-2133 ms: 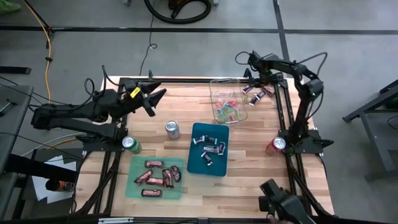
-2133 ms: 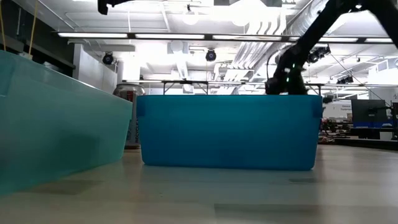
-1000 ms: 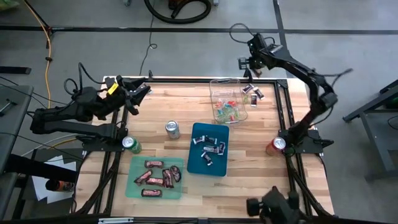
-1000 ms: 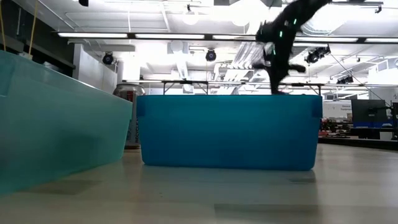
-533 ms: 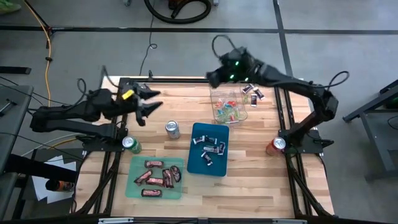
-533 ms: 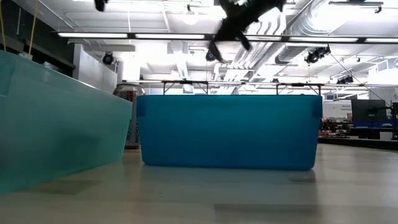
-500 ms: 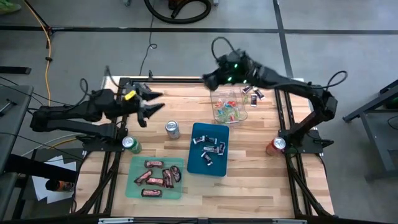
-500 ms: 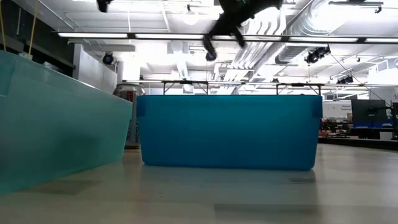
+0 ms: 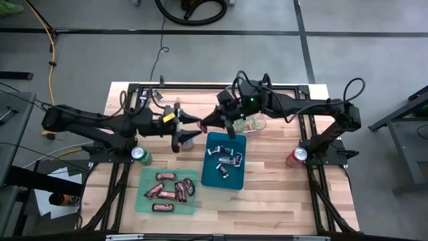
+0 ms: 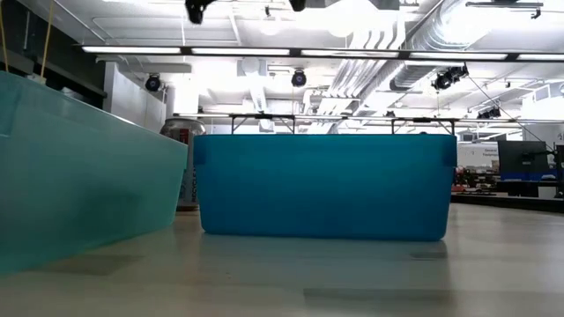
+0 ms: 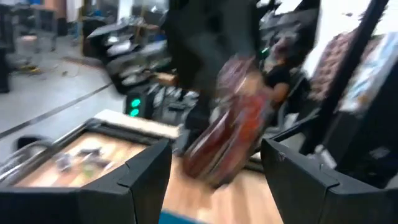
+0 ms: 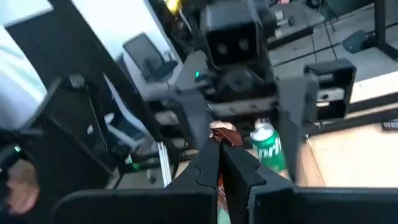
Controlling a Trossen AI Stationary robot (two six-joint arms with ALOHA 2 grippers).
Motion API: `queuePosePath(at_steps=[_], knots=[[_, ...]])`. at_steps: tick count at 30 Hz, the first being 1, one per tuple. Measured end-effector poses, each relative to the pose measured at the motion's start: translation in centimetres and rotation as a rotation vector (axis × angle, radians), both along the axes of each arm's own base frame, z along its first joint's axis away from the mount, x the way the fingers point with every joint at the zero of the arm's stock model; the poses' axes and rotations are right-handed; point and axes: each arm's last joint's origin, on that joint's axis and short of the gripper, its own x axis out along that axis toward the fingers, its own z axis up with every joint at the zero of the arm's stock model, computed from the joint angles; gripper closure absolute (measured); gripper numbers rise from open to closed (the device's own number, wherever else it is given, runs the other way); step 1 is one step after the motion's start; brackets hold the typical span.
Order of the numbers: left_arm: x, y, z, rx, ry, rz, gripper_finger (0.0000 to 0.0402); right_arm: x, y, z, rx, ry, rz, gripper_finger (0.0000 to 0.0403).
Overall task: Sort candy
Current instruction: Put the brown chocolate into the green bin
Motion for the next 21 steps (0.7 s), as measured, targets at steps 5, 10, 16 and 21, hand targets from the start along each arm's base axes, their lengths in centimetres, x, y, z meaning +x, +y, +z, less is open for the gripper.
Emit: queuePosePath(at_steps=[5, 10, 16, 21], knots=[[0.9, -1.6, 0.1, -0.029, -0.078, -0.059, 0.0167, 0.0, 0.5, 0.0, -0.015, -0.006, 0.030, 0.0403], [1.3, -2.1, -0.1, -0.025, -0.088, -0.073, 0.0167, 0.1, 0.9, 0.2, -0.014, -0.022, 0.038, 0.0403], [1.7, -2.0, -0.6, -0.023, -0.064, -0.043, 0.0206, 0.2, 1.8, 0.3, -0.002, -0.026, 0.004, 0.0403], [1.8, -2.1, -0.7, -0.012, -0.059, -0.042, 0.0313, 0.3, 2.3, 0.3, -0.024, -0.033, -0.023, 0.0400]])
